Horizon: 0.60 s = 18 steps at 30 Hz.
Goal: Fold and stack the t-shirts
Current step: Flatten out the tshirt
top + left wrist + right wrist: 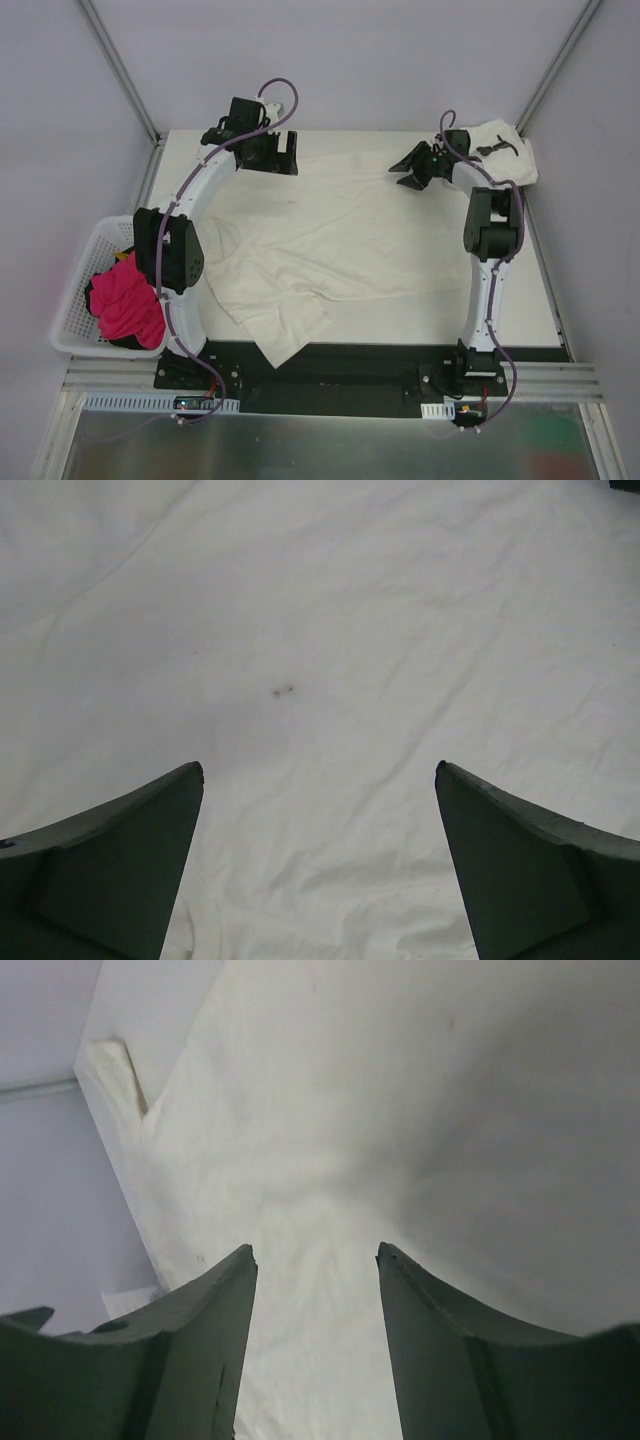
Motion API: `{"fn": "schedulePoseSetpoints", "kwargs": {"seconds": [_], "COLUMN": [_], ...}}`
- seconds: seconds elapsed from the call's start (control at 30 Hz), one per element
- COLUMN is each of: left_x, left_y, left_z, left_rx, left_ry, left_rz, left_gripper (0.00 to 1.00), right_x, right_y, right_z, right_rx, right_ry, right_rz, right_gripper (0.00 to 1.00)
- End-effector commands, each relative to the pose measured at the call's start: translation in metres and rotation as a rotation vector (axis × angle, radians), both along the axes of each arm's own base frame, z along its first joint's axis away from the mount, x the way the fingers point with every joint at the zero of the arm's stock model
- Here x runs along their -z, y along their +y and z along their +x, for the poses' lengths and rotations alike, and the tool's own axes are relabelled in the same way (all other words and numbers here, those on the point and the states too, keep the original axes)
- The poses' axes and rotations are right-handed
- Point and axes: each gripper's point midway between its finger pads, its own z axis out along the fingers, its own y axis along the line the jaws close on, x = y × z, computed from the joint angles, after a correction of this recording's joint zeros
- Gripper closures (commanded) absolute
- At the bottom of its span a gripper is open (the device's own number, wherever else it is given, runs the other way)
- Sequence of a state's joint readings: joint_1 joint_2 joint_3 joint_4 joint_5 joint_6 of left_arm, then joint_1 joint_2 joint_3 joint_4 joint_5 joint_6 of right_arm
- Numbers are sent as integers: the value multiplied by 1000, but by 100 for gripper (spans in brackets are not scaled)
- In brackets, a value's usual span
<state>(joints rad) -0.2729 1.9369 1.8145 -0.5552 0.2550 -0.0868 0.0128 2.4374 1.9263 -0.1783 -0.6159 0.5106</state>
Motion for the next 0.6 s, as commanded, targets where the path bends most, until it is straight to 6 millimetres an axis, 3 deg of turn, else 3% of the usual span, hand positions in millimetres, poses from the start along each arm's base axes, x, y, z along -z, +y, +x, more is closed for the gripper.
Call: {"fn": "schedulePoseSetpoints", "kwargs": {"seconds": [0.0,0.03,0.1,0.2,0.23,0.27,0.33,0.47,0.5,0.57], "left_x": [-39,-38,-38,-32,-30,-29,-29,-31,-32,-31], "left_y": [-4,-5,-6,-7,-7,-7,-7,-7,-7,-7], "left_z": [3,2,0,-1,-2,-1,-1,-1,-1,-1], "left_rx": [26,29,38,43,43,41,42,41,42,43], "left_ry": [-107,-104,-104,-95,-92,-92,-91,-98,-100,-101], "left_rz": [-68,-71,-78,-80,-80,-80,-81,-81,-83,-78], "left_gripper": [1,1,1,1,1,1,1,1,1,1], "right_x": [-86,-117,-104,-111,-87,-91,-63,-30,-12,1], "right_y": [11,15,21,36,41,46,63,89,96,100], "right_z": [-38,-51,-81,-118,-139,-147,-176,-197,-202,-210], "right_rx": [-114,-133,-168,-208,-221,-226,-254,-302,-321,-350], "right_ry": [-229,-293,-263,-231,-165,-181,-120,-84,-38,28], "right_rz": [-82,-92,-123,-87,-81,-81,-84,-92,-100,-118], "right_gripper": [45,45,44,44,44,44,44,43,44,43]}}
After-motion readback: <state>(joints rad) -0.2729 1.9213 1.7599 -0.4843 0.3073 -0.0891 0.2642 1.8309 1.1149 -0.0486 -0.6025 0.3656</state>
